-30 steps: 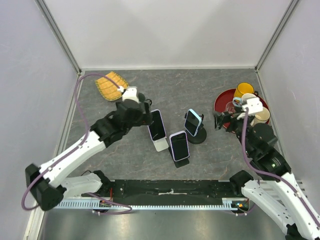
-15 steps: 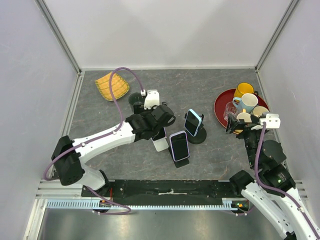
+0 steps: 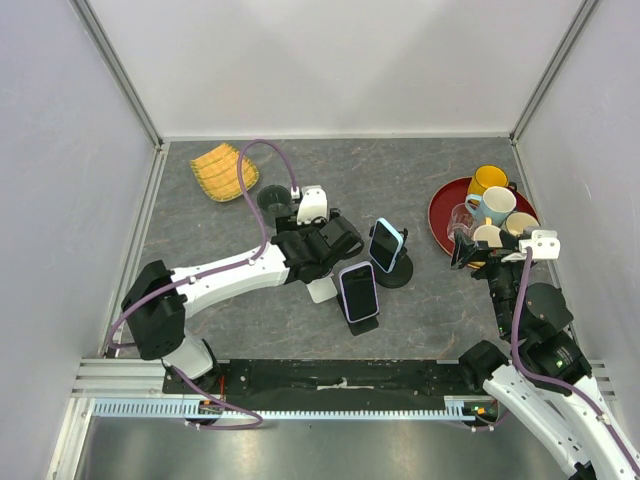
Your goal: Remove the phone from the phone stand
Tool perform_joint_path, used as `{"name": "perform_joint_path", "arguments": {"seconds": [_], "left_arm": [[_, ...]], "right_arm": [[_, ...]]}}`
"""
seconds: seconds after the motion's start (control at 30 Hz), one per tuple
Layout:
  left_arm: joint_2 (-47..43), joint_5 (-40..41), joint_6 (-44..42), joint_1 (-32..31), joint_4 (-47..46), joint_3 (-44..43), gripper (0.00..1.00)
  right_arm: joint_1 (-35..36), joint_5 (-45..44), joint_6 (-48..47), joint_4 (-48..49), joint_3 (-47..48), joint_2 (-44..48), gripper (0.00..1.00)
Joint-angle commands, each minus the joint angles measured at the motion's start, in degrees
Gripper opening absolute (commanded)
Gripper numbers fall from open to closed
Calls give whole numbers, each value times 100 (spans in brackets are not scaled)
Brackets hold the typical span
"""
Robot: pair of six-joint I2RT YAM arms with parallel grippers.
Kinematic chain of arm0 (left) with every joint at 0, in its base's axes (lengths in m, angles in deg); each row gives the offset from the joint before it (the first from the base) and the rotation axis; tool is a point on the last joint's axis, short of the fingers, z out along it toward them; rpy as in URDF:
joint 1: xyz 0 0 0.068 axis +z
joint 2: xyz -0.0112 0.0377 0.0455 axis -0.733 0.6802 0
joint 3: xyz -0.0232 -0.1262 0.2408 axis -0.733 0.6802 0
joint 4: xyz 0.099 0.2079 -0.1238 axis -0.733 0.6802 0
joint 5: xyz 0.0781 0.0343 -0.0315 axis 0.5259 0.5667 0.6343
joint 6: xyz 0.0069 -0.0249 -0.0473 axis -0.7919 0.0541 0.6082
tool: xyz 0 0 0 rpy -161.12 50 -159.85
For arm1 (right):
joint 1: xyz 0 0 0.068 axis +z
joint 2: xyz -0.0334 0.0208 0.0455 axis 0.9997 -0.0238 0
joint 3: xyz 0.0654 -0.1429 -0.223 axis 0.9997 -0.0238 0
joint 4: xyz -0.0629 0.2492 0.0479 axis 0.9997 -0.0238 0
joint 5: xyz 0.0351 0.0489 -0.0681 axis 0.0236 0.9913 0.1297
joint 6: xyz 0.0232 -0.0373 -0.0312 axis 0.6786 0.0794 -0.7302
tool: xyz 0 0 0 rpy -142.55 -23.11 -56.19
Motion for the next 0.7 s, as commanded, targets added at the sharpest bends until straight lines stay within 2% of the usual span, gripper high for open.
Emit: {"name": "perform_joint_path", "arguments": {"seconds": [0.0, 0.37, 0.67], "left_arm": [[114, 496, 575, -29, -58, -64, 97], [317, 329, 1067, -29, -66, 147, 93], [238, 136, 997, -29, -66, 94, 87]], "right_arm": [[49, -90, -42, 216, -38, -7, 98], [58, -64, -33, 216, -56, 19, 98], [67, -38, -15, 207, -64, 28, 98]]}}
